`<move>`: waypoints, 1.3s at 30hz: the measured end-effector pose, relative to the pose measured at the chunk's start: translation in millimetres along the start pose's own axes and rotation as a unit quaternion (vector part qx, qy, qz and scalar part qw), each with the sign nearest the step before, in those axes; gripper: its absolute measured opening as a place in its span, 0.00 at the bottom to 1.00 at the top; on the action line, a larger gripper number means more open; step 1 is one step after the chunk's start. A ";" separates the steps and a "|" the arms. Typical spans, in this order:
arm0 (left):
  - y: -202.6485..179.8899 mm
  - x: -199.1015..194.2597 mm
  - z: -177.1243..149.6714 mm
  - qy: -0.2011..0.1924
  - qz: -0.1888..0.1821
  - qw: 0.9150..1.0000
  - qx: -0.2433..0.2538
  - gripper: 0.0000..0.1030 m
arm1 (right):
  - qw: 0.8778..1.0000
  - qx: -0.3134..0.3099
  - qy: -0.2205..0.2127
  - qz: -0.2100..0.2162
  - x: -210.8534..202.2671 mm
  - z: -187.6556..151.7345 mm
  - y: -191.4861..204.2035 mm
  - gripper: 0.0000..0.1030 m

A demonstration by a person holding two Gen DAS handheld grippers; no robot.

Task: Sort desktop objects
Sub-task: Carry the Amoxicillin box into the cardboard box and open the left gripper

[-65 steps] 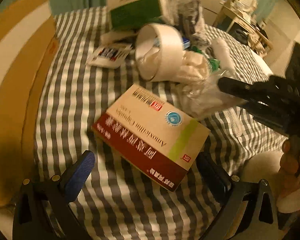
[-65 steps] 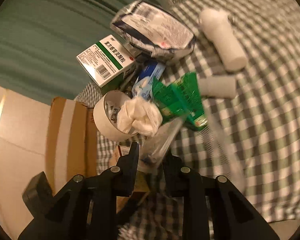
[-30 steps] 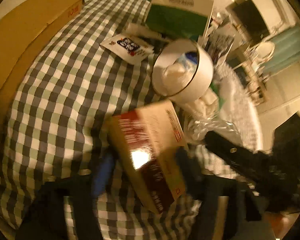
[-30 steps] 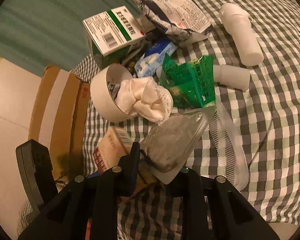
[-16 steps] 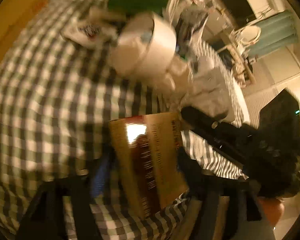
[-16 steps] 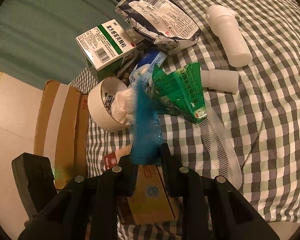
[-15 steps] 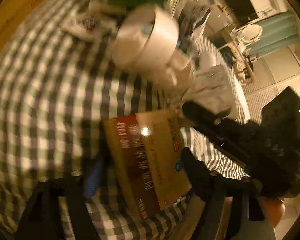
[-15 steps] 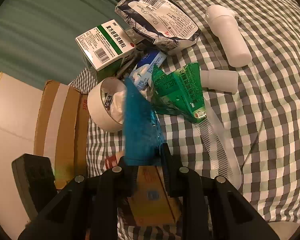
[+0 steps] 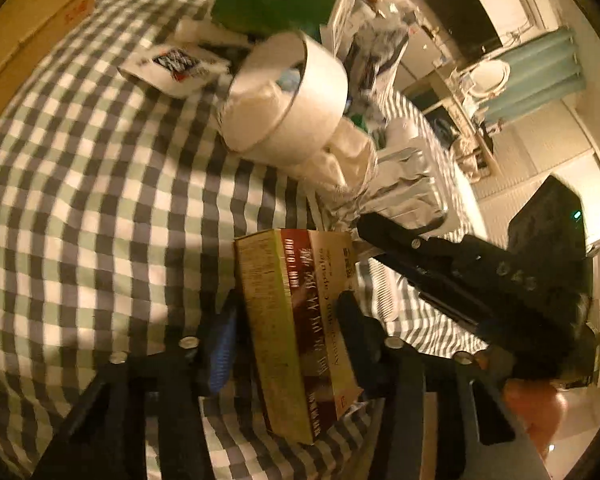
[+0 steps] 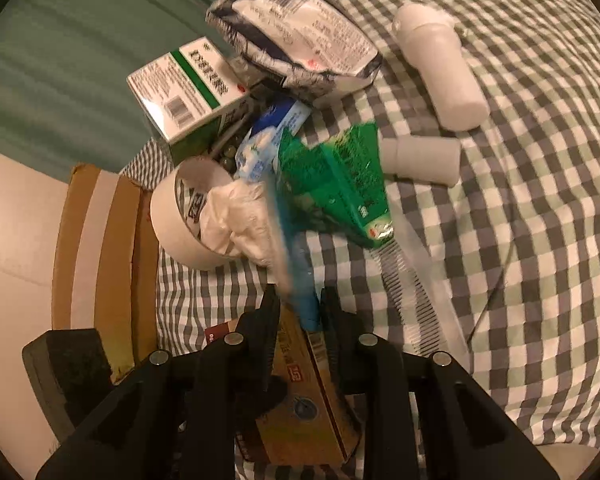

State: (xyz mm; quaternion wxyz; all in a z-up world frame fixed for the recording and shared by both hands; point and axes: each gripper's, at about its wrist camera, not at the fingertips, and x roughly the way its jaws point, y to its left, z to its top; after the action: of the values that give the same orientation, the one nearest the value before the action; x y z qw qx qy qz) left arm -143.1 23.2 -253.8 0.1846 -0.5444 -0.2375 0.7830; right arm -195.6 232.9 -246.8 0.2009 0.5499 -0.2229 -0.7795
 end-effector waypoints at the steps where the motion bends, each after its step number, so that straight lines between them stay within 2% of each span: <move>1: -3.4 -4.7 0.7 -0.009 0.010 1.000 0.010 0.42 | 1.000 0.001 -0.004 0.002 -0.8 1.0 0.0 0.14; 6: -39.6 -14.4 -1.0 -0.019 0.081 0.991 0.104 0.41 | 1.000 0.005 -0.017 0.004 -10.3 0.9 -0.6 0.14; 7: -48.2 -14.6 -3.9 -0.021 0.101 0.987 0.126 0.41 | 1.000 0.005 -0.019 0.002 -10.8 1.4 -0.2 0.14; 11: -78.6 -17.0 -15.0 -0.031 0.181 0.961 0.208 0.39 | 1.000 0.006 -0.030 -0.007 -19.9 0.7 -2.2 0.14; 16: -68.9 -24.6 -13.2 -0.028 0.254 0.939 0.230 0.37 | 0.999 -0.017 -0.040 -0.024 -34.6 -3.0 1.4 0.13; 18: -63.2 -22.1 -11.2 -0.015 0.254 0.941 0.222 0.37 | 0.999 -0.029 -0.034 -0.022 -34.9 -5.3 1.2 0.14; 20: -54.9 -11.8 -9.2 -0.007 0.235 0.951 0.203 0.37 | 0.999 -0.036 -0.030 -0.026 -29.7 -6.5 3.4 0.13; 22: -43.2 9.0 -9.9 0.025 0.213 0.961 0.174 0.37 | 0.998 -0.045 -0.025 -0.030 -24.5 -4.6 4.0 0.13; 24: -31.2 29.2 -14.8 0.050 0.202 0.967 0.149 0.33 | 0.998 -0.056 -0.022 -0.036 -17.6 -2.7 6.8 0.13; 26: -30.5 28.7 -22.0 0.024 0.206 0.965 0.159 0.30 | 0.998 -0.058 -0.017 -0.036 -15.4 -3.7 7.0 0.11; 28: -34.8 24.1 -24.7 0.015 0.214 0.961 0.175 0.29 | 0.997 -0.059 -0.025 -0.034 -17.3 -4.6 7.9 0.09; 30: -35.4 11.9 -21.7 -0.001 0.225 0.960 0.170 0.29 | 0.997 -0.055 -0.036 -0.032 -22.7 -5.6 6.0 0.08; 32: -35.9 -7.2 -14.9 -0.018 0.218 0.963 0.159 0.29 | 0.999 -0.033 -0.035 -0.008 -28.2 -7.0 -0.6 0.08; 34: -39.2 -28.4 -9.6 -0.040 0.222 0.961 0.160 0.29 | 0.999 -0.014 -0.039 0.015 -36.8 -10.6 -4.6 0.08; 39: -47.1 -86.7 2.8 -0.103 0.222 0.957 0.154 0.29 | 0.997 -0.023 -0.073 0.019 -77.8 -34.4 7.4 0.09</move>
State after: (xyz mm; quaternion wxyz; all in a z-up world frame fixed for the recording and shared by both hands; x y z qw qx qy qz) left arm -114.8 13.8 -159.7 0.0623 -0.4648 -0.0050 0.8832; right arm -138.1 265.8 -193.0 0.2115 0.4825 -0.2296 -0.8184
